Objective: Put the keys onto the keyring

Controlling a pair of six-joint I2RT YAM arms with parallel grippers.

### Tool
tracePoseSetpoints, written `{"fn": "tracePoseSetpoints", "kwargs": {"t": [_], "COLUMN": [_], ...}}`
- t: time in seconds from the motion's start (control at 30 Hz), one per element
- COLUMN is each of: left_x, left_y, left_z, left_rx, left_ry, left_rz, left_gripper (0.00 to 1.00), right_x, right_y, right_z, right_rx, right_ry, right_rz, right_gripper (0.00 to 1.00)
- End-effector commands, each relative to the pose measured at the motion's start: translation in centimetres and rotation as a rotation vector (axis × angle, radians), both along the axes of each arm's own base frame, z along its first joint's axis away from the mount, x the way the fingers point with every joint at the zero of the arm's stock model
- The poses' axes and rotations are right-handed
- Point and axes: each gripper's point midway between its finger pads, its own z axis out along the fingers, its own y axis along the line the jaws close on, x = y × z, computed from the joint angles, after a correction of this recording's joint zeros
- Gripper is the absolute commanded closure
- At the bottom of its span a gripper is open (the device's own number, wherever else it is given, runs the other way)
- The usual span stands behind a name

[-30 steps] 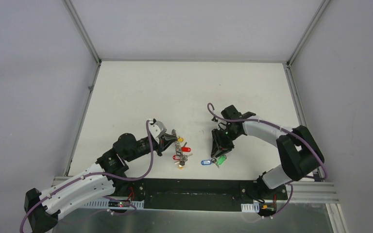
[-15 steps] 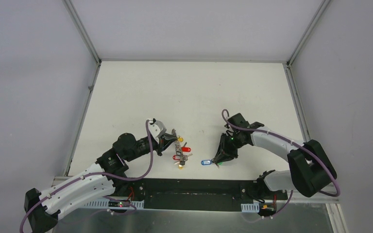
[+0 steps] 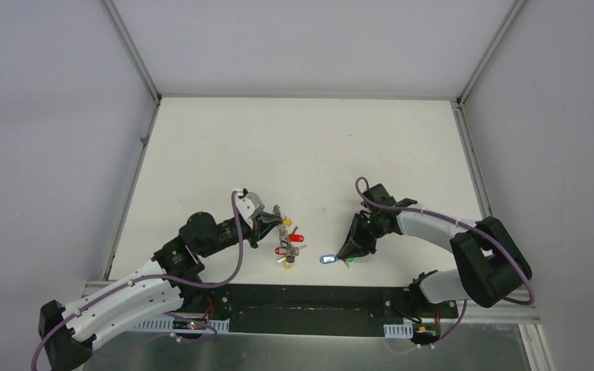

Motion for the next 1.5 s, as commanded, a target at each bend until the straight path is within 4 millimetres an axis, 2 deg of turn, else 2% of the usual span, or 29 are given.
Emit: {"fn": "tracePoseSetpoints", "kwargs": {"t": [0.0, 0.4, 0.97, 1.33, 1.47], "left_x": [0.1, 0.0, 0.0, -0.1, -0.1], "left_y": [0.1, 0.3, 0.4, 0.4, 0.4], "left_z": [4.3, 4.2, 4.2, 4.2, 4.1], "left_rx": [-0.1, -0.098, -0.104, -0.105, -0.104], "left_ry": [-0.078, -0.076, -0.073, -0.071, -0.069], "left_rz": [0.01, 0.015, 0.015, 0.014, 0.015], "left_gripper": [1.0, 1.0, 1.0, 1.0, 1.0], "right_x": [1.1, 1.1, 2.3, 3.0, 2.6], "right_y": [0.1, -0.1, 1.4, 2.6, 3.0], "right_z": [-0.3, -0.5, -0.7, 0.5, 0.5], "right_rx": [-0.012, -0.023, 0.034, 0.09, 0.103], "right_ry": [-0.026, -0.034, -0.054, -0.073, -0.05], "right_rz": [-0.03, -0.011, -0.016, -0.008, 0.001], "right_gripper": [0.78, 0.77, 0.97, 0.97, 0.96]}}
